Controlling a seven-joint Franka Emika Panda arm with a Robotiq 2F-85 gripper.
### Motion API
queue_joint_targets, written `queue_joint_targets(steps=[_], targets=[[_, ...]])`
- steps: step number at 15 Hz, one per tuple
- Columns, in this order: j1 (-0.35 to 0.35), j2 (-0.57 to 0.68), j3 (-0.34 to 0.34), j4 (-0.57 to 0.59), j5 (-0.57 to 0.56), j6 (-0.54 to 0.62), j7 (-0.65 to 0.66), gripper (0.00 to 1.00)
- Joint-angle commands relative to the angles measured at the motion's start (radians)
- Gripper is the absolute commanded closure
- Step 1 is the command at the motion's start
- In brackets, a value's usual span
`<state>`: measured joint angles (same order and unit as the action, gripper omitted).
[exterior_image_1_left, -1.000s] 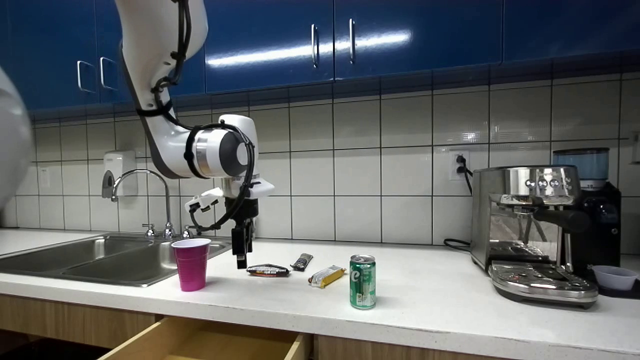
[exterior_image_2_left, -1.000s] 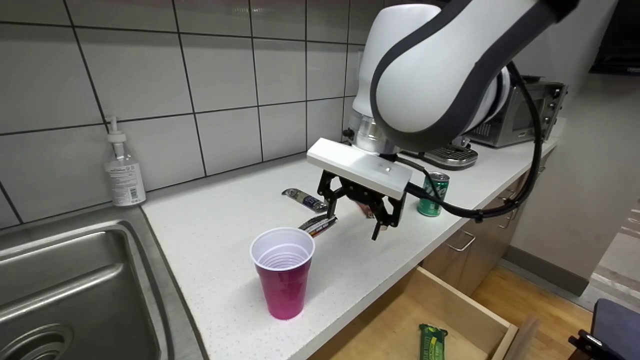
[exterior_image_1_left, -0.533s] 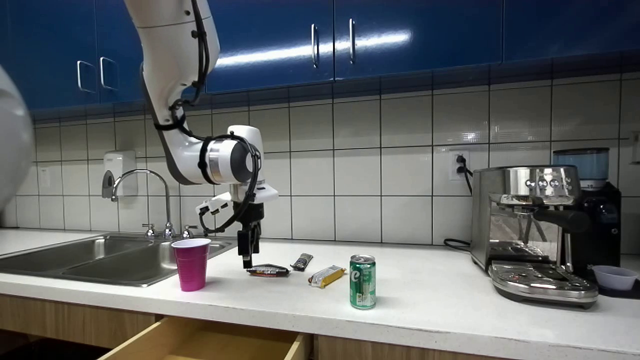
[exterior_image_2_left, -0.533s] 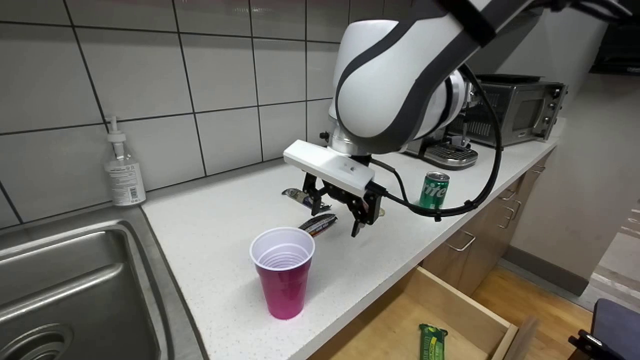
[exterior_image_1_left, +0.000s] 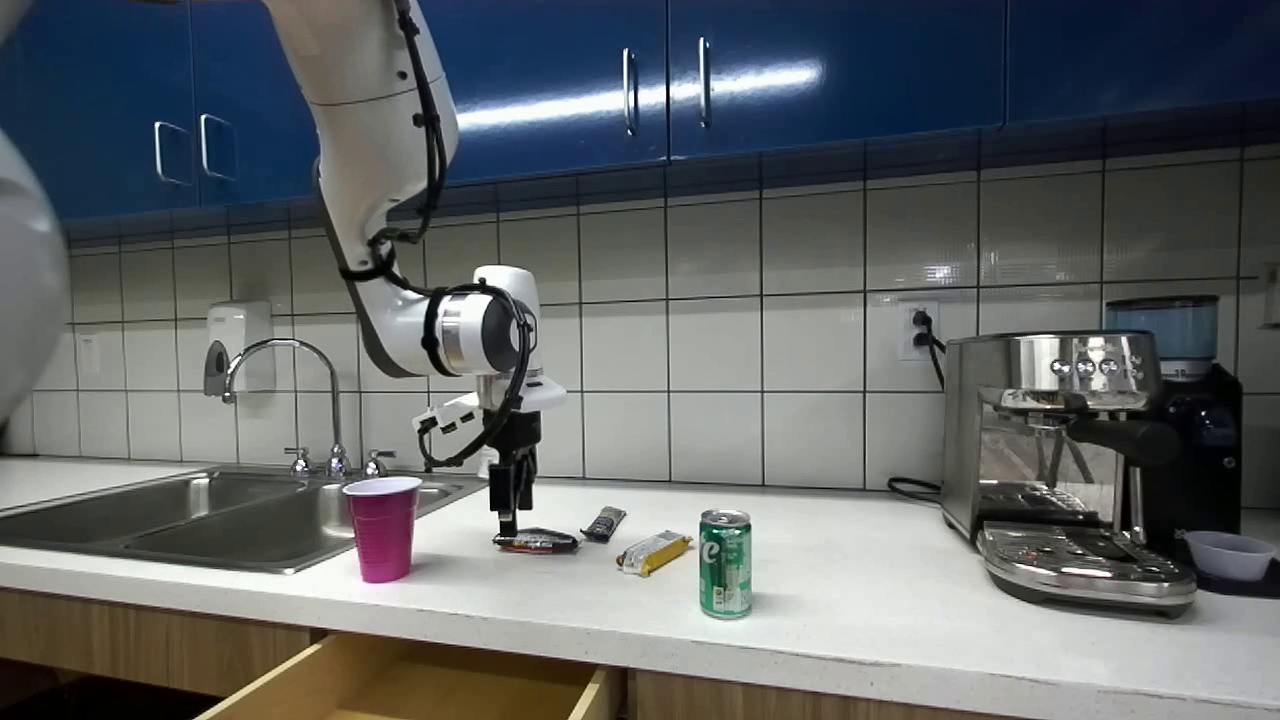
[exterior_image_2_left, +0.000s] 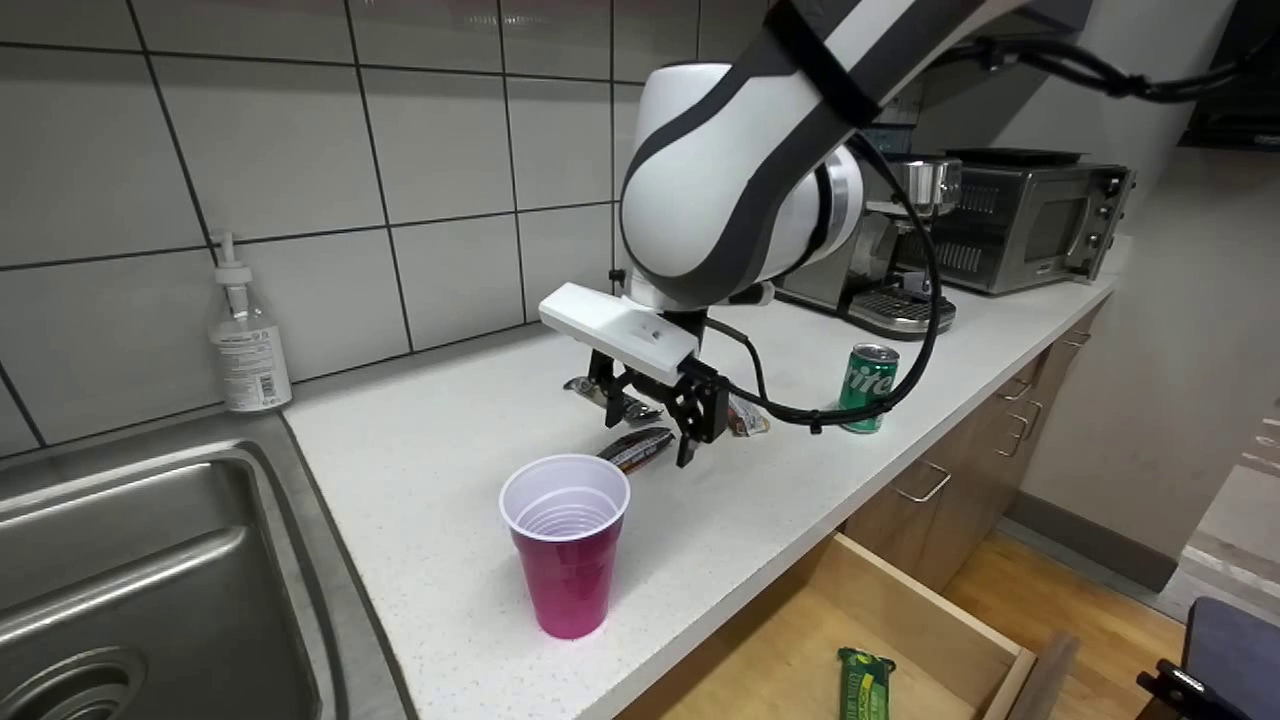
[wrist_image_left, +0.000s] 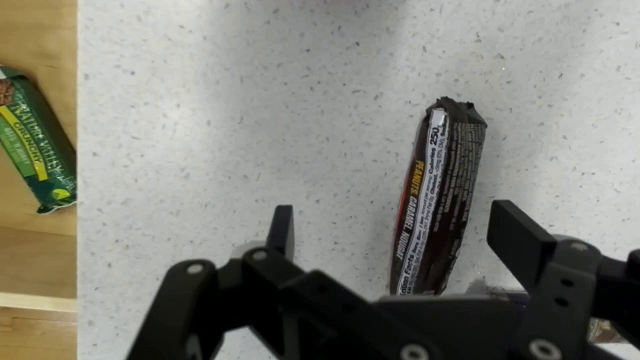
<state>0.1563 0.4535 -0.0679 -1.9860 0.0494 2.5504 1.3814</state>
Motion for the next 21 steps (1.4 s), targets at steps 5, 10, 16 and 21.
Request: queue_joint_targets(steps=[5,10,16,21], targets=[[0.006,0.107,-0.007,0.145,0.013,-0.084,0.047,0.0],[0.005,0.147,-0.008,0.185,0.019,-0.098,0.049,0.0],[0.005,0.178,-0.01,0.213,0.021,-0.109,0.053,0.13],[0.007,0.179,-0.012,0.22,0.021,-0.103,0.055,0.58]])
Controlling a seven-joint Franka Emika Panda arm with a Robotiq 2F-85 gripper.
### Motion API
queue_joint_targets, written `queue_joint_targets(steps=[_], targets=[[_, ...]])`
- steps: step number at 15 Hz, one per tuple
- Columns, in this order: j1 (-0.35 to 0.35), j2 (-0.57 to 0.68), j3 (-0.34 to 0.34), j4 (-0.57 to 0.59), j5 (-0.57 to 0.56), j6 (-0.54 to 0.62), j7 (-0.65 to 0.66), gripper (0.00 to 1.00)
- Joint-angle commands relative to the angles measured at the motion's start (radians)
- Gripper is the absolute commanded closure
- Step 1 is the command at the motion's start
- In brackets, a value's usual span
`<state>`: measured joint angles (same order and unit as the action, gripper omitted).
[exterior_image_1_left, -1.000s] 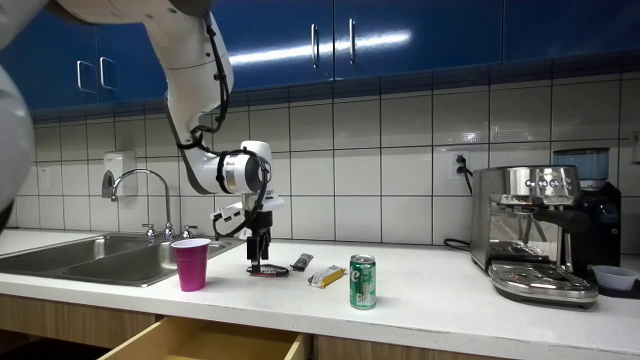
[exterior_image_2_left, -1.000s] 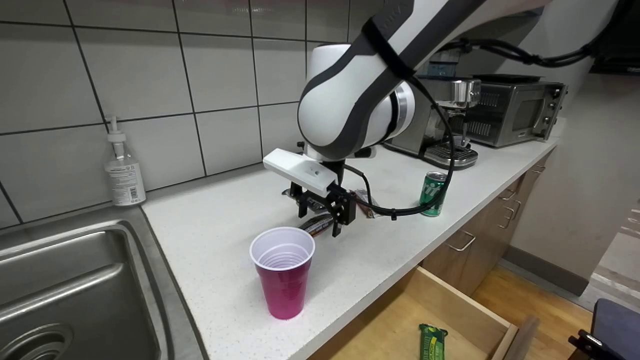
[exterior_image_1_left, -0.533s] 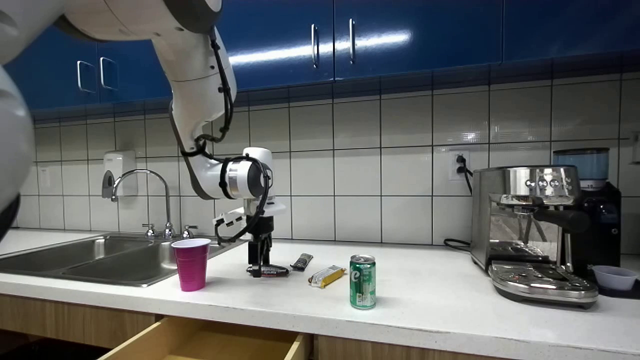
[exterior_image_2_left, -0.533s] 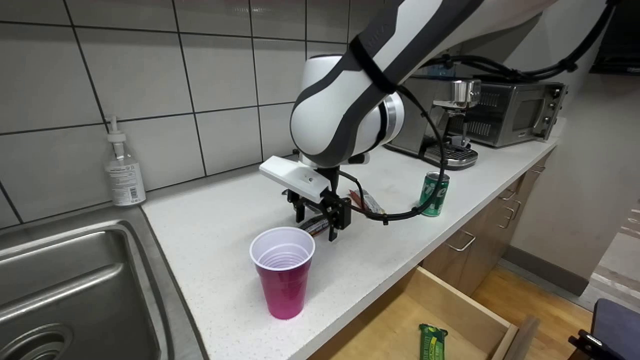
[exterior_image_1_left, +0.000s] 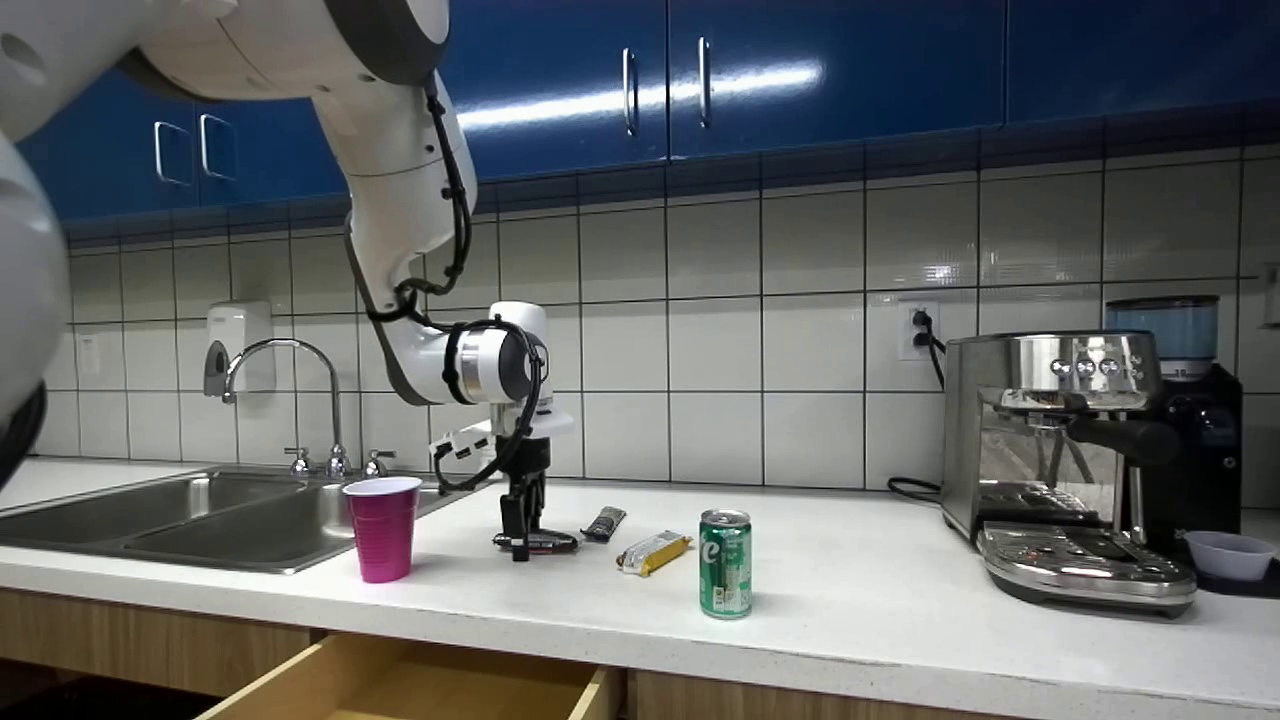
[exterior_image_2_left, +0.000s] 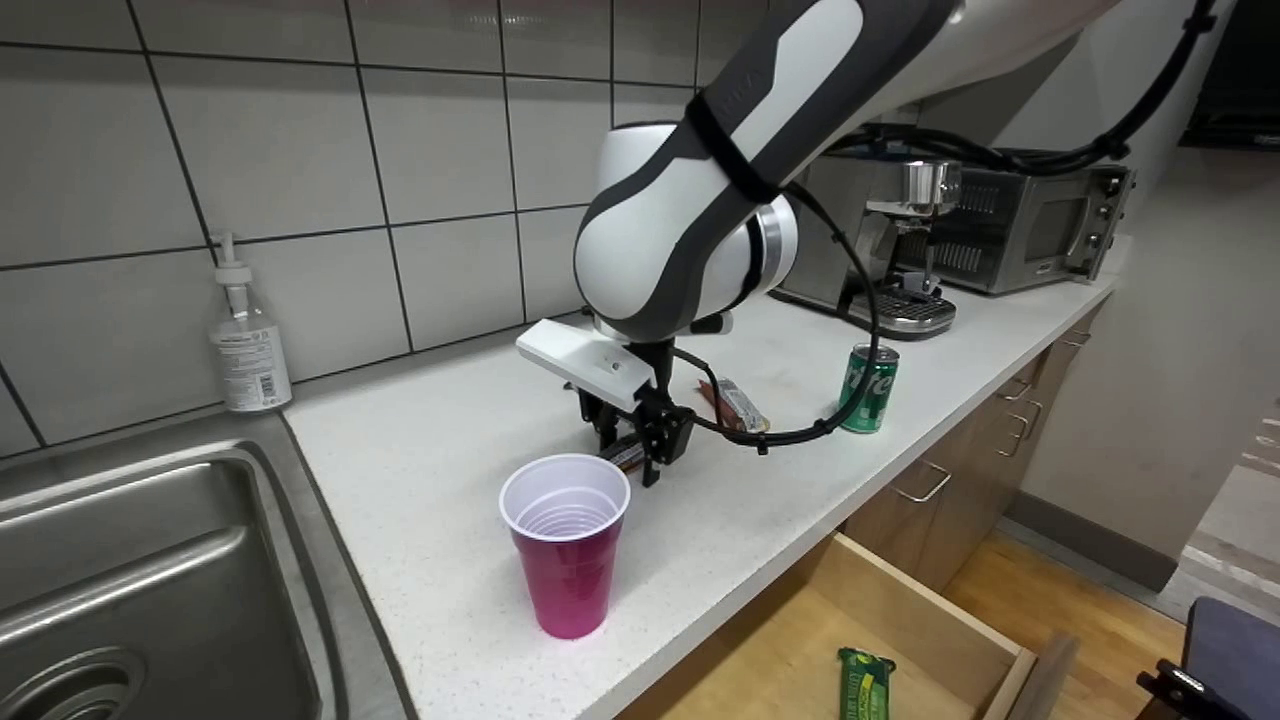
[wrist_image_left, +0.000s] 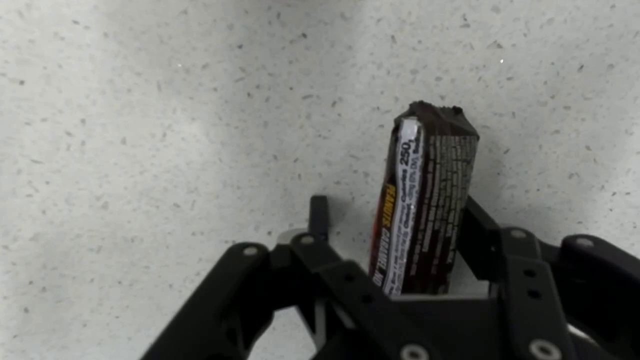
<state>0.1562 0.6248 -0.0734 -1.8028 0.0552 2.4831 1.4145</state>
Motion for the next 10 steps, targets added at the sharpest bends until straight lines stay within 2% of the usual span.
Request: queue_joint_targets(steps=[1,5,6,8,10], targets=[[0.006,0.005,-0.005,0.037,0.016,-0.036,0.02,0.67],[0.01,-0.009,-0.006,0.028,0.012,-0.026,0.019,0.98],[0.012,-0.015,-0.006,0.02,0.01,-0.021,0.017,1.0],[0.014,-0.03,-0.003,-0.002,0.009,-0.011,0.01,0.96],[0.023,-0.045,-0.004,-0.029,0.0,-0.001,0.006,0.96]])
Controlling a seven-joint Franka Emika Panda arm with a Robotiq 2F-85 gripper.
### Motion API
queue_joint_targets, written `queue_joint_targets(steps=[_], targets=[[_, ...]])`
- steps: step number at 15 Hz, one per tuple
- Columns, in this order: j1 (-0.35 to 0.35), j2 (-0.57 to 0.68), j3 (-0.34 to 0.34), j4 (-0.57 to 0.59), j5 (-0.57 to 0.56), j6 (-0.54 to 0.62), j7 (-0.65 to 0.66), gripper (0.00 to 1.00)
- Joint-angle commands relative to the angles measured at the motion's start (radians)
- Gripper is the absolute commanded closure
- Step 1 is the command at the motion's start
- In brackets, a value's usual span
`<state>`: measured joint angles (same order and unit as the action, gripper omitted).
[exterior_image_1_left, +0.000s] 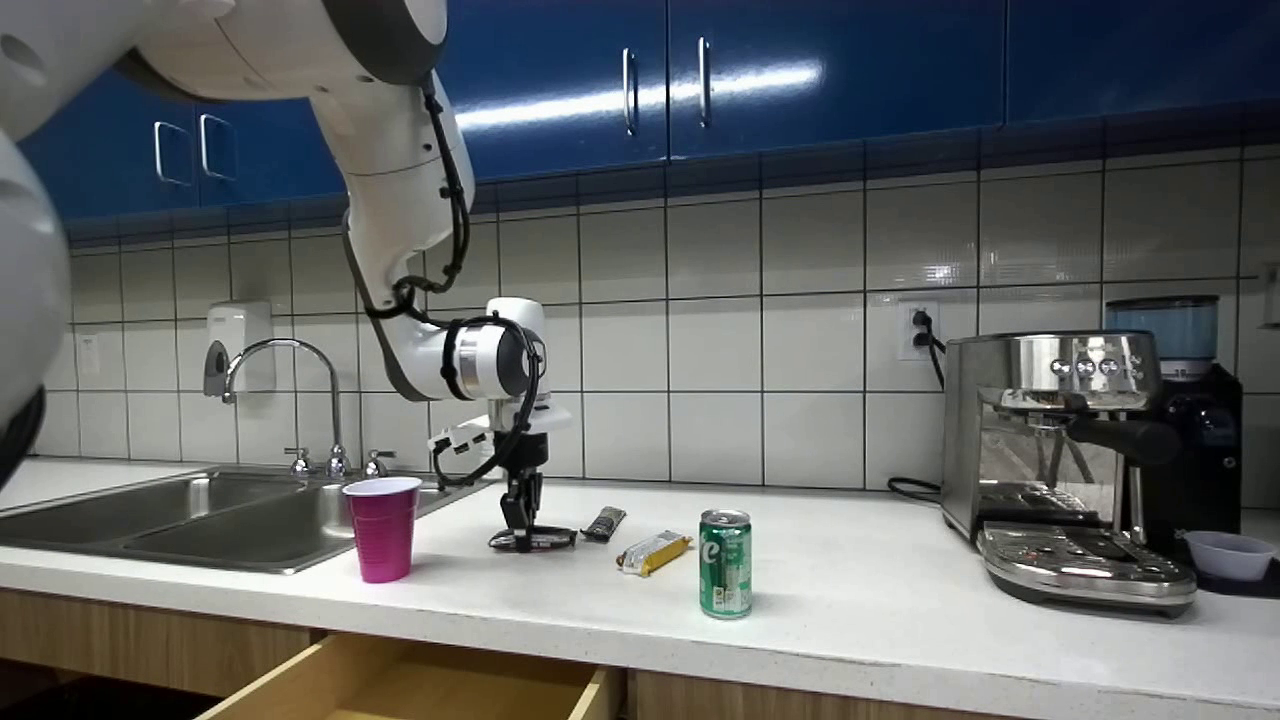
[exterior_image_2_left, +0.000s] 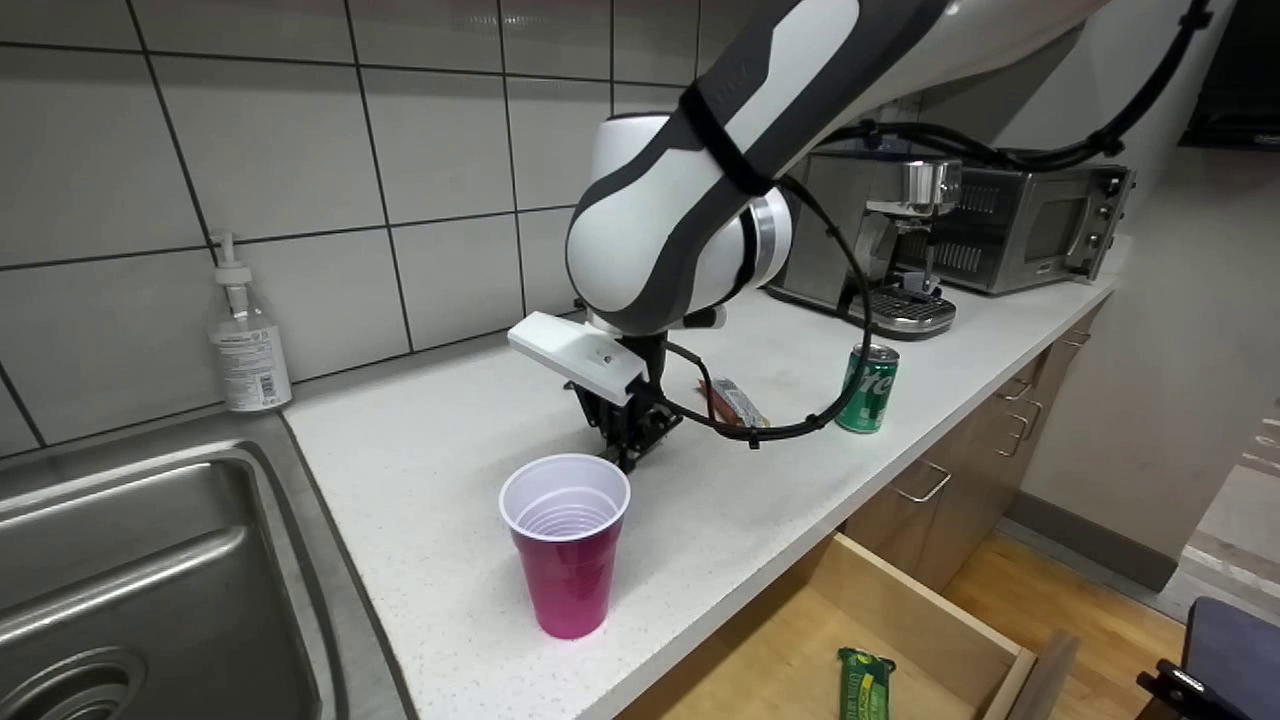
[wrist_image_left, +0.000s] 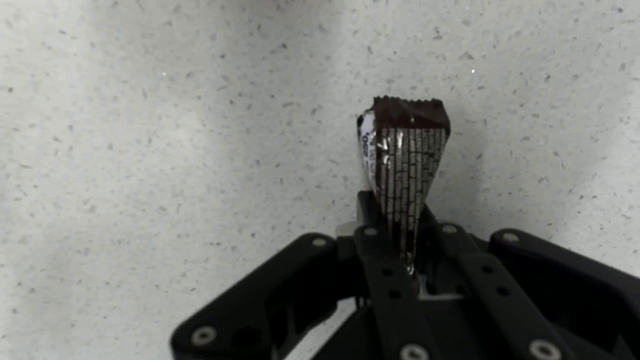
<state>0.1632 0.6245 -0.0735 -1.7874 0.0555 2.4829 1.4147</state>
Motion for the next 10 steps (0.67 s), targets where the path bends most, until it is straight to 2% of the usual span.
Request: queue_joint_targets(steps=[1,10], targets=[[0.02,-0.055,-0.004,-0.062,-0.003,0.004,0.003,0.96],[0.046,-0.225,-0.006,-0.313,-0.039,0.065,-0.01,0.96]])
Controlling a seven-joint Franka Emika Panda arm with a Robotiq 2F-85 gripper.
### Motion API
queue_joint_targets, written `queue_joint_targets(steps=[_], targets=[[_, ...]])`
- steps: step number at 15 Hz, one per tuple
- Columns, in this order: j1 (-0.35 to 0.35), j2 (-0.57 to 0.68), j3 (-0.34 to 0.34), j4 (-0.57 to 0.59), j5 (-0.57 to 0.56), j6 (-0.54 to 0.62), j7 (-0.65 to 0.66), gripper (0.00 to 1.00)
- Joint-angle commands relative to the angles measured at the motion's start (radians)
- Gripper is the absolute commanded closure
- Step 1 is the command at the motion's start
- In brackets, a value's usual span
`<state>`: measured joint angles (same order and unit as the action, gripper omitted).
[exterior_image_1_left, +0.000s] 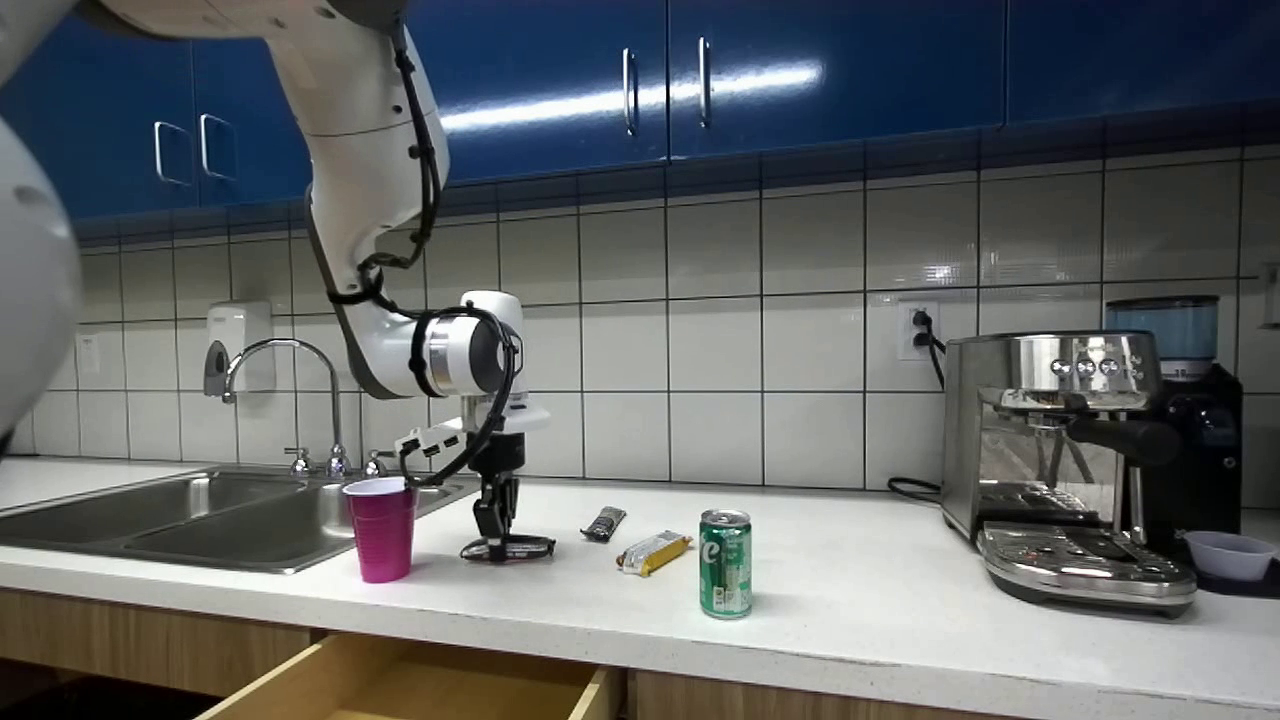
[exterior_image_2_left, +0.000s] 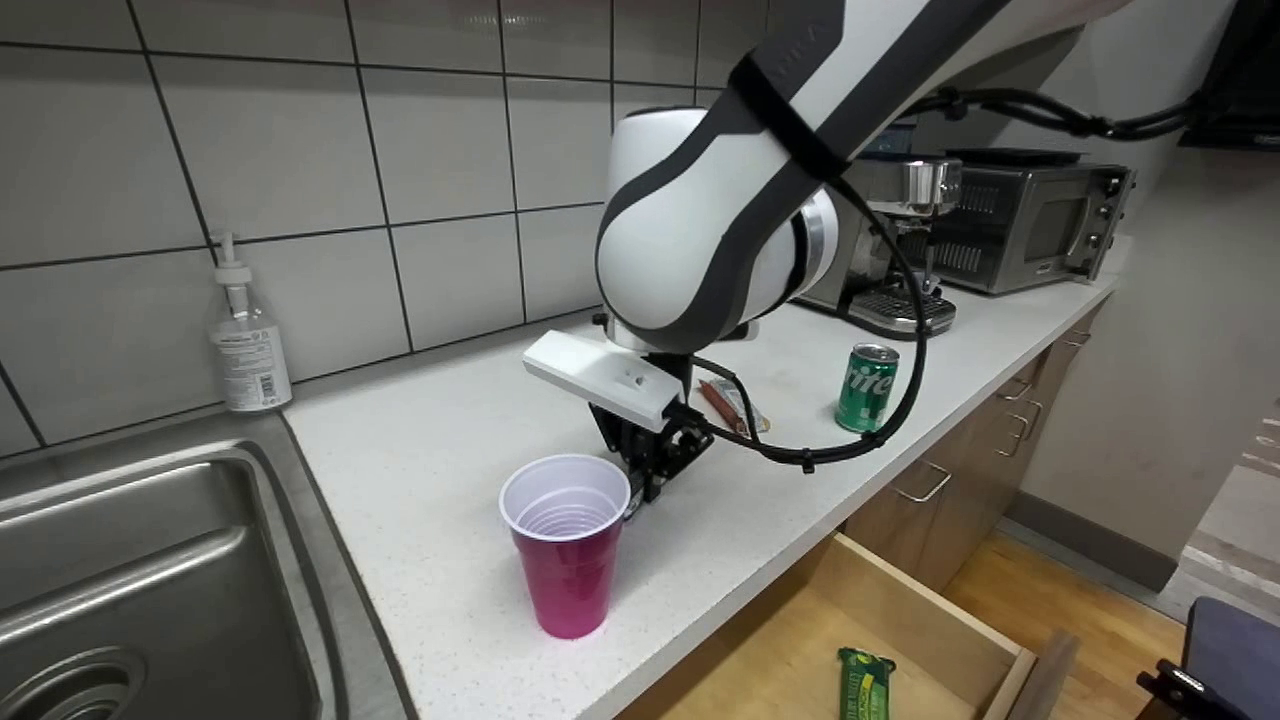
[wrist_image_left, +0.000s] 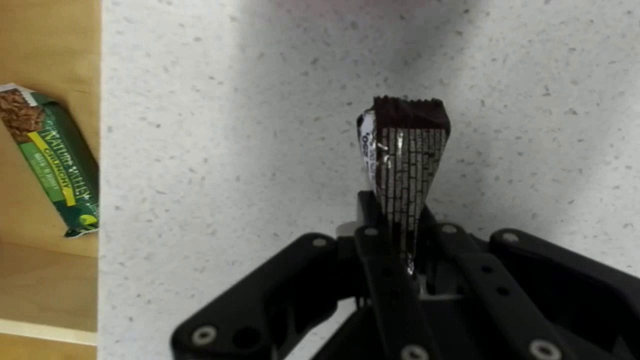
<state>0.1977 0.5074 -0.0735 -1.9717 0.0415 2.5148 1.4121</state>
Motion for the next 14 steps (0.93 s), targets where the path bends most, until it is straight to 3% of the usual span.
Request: queue_joint_targets(steps=[1,14], targets=[[0.014,-0.131,-0.007,-0.159,-0.036,0.039,-0.006,0.96],[-0.012,-0.473,0.043,-0.606,-0.181,0.064,-0.009,0.96]])
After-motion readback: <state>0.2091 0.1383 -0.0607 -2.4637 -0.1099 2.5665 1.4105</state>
